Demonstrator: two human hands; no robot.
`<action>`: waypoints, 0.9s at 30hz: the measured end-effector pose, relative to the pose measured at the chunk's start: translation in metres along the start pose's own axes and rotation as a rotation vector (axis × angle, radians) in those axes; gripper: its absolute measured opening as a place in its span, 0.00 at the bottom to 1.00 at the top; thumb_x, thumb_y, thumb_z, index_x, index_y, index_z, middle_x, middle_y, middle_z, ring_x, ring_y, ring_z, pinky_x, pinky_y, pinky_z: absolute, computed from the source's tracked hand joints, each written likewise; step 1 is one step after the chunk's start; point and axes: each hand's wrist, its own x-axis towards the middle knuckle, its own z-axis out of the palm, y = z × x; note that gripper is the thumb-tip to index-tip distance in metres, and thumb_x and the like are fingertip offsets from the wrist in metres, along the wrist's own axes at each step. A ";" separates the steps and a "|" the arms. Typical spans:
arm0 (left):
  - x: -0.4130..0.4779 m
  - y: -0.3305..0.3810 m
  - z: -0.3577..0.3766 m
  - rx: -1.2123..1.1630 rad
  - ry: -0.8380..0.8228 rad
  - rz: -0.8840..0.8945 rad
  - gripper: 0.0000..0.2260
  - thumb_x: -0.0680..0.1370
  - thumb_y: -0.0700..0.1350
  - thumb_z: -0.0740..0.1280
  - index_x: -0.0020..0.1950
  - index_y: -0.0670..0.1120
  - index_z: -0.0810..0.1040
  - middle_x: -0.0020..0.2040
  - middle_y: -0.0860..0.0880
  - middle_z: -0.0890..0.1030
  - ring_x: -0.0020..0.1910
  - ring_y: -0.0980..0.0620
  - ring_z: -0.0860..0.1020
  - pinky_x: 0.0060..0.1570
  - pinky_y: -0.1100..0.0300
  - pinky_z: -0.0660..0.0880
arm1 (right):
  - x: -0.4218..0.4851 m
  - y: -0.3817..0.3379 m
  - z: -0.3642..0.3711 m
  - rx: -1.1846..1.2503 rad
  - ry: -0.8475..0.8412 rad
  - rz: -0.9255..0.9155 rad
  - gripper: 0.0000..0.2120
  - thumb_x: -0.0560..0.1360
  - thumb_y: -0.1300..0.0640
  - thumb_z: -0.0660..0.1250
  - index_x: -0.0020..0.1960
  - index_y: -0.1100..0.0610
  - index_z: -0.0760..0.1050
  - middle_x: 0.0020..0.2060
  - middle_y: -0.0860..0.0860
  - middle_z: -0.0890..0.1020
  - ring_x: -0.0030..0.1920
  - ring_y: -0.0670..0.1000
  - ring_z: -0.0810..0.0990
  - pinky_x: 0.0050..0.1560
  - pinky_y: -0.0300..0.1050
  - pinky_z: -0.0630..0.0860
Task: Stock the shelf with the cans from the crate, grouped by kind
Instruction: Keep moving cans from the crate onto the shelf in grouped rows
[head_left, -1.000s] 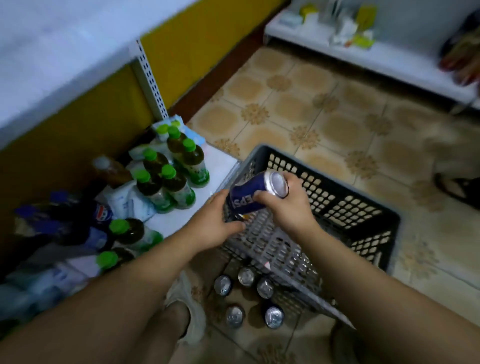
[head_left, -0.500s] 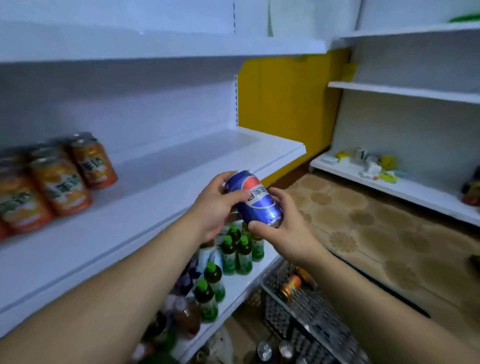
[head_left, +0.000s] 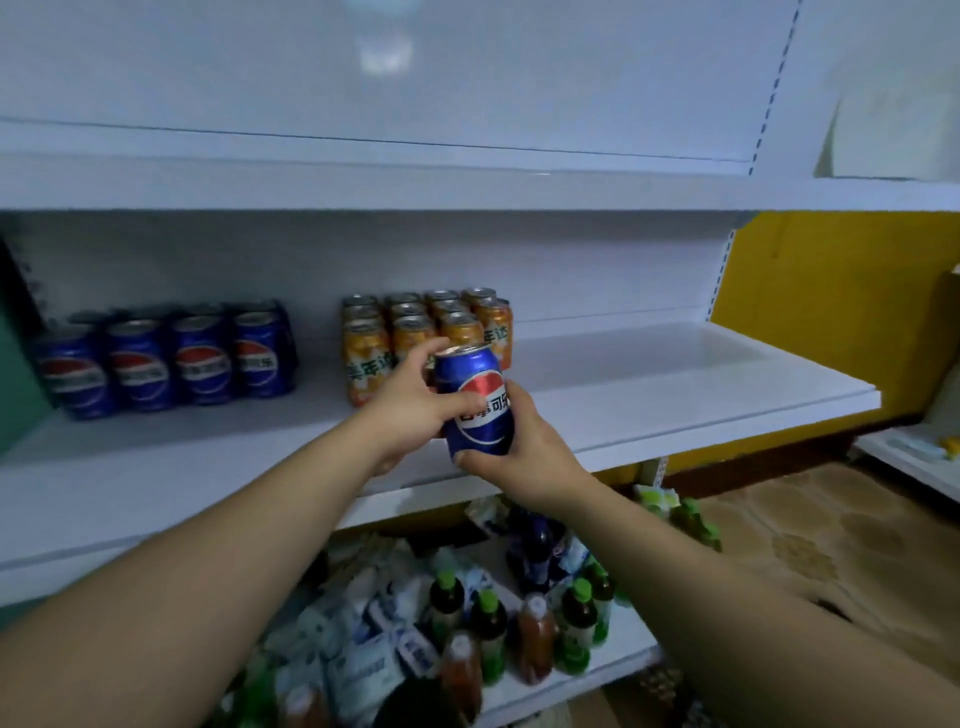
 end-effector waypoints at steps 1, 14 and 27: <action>-0.005 -0.002 -0.019 0.020 0.038 -0.002 0.34 0.69 0.34 0.74 0.70 0.52 0.65 0.59 0.49 0.76 0.55 0.48 0.78 0.51 0.46 0.79 | 0.007 -0.006 0.016 0.001 -0.032 -0.016 0.37 0.68 0.54 0.76 0.70 0.46 0.60 0.58 0.45 0.77 0.56 0.46 0.78 0.55 0.40 0.76; -0.077 -0.031 -0.215 0.298 0.408 -0.064 0.28 0.71 0.35 0.73 0.64 0.57 0.69 0.57 0.53 0.75 0.58 0.52 0.74 0.55 0.55 0.72 | 0.079 -0.044 0.165 -0.710 -0.498 -0.086 0.36 0.75 0.32 0.56 0.75 0.53 0.60 0.73 0.54 0.64 0.71 0.57 0.64 0.69 0.55 0.63; -0.090 -0.063 -0.279 0.442 0.541 0.011 0.37 0.67 0.37 0.76 0.66 0.61 0.62 0.60 0.54 0.74 0.56 0.57 0.77 0.57 0.57 0.73 | 0.104 -0.055 0.225 -0.861 -0.560 -0.171 0.35 0.75 0.28 0.44 0.77 0.44 0.53 0.78 0.50 0.50 0.77 0.55 0.49 0.72 0.64 0.48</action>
